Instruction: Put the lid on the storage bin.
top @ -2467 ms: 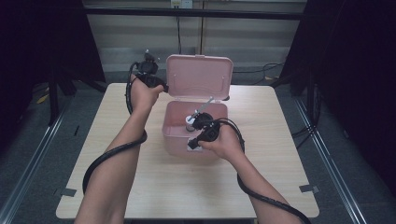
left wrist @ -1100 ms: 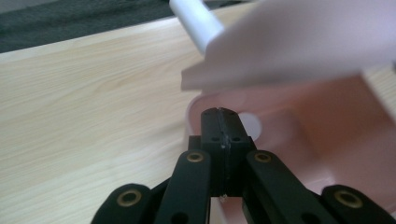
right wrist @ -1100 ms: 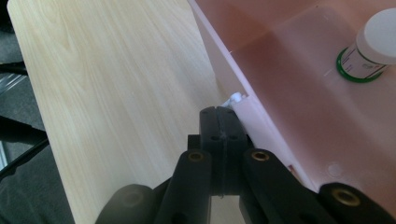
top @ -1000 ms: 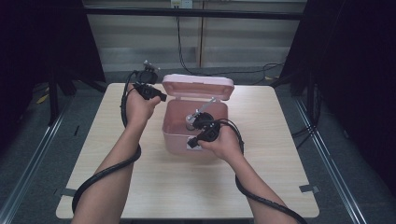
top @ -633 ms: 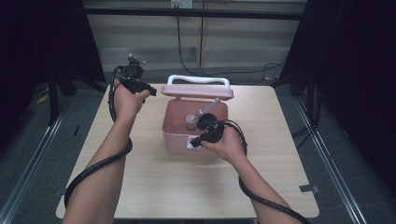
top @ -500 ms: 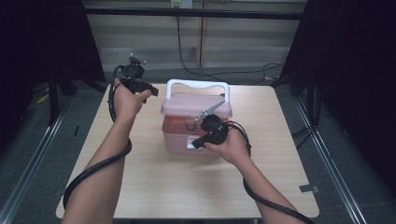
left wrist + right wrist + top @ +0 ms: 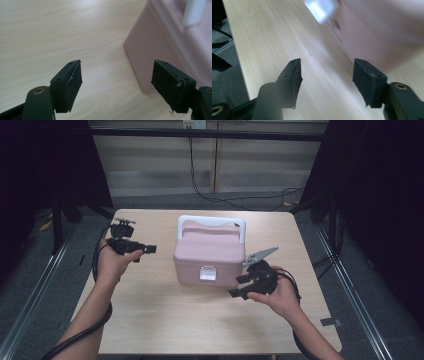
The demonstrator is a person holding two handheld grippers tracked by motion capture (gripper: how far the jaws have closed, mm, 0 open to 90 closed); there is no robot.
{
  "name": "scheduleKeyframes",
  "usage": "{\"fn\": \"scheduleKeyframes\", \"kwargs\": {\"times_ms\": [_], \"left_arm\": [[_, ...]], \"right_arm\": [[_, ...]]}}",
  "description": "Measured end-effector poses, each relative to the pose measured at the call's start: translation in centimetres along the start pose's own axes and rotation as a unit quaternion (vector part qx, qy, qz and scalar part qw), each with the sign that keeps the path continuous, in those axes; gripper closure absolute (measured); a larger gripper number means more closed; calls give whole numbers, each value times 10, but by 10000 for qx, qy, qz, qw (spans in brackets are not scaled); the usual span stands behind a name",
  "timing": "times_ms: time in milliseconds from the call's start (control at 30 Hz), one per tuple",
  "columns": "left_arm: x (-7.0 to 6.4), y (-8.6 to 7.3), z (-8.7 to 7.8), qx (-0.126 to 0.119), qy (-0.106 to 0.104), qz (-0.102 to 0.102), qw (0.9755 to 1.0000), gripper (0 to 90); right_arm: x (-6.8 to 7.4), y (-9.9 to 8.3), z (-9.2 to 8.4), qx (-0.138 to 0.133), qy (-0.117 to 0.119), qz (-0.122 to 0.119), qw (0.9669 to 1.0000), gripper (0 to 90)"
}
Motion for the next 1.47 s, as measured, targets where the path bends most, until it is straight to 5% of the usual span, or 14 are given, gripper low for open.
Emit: {"fn": "scheduleKeyframes", "kwargs": {"times_ms": [267,533,600,700,833,900,967,1100,1467], "left_arm": [[21,-63,18,133,-110,271,9995,225],[33,-101,36,149,-159,394,9990,220],[38,-106,38,197,-13,637,9978,215],[41,-111,39,115,9,642,9979,205],[44,-117,40,-151,8,914,9957,189],[45,-120,42,-252,110,1242,9919,173],[45,-121,44,-345,112,1345,9903,146],[45,-122,44,-395,94,1324,9904,132],[45,-122,45,-406,104,1320,9904,132]], "right_arm": [[-19,-57,7,-9,-278,287,9992,303],[-30,-92,20,5,-614,426,9972,247],[-32,-97,22,40,-678,359,9970,235],[-34,-105,25,106,-784,346,9963,218],[-36,-109,27,-60,-841,214,9962,191],[-36,-111,27,-175,-866,181,9959,167],[-36,-113,29,-318,-943,77,9950,168],[-36,-116,30,-368,-1119,-104,9930,156],[-36,-116,31,-478,-1155,-51,9921,152]]}}
Point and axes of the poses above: each handheld gripper's, and its own axes: z roughly forward along the jaws, y roughly out of its top, x roughly to its left, the point moved 5 cm from there along z, roughly forward along the jaws, and after that the axes turned 7 degrees about -z, right-handed, at the moved point
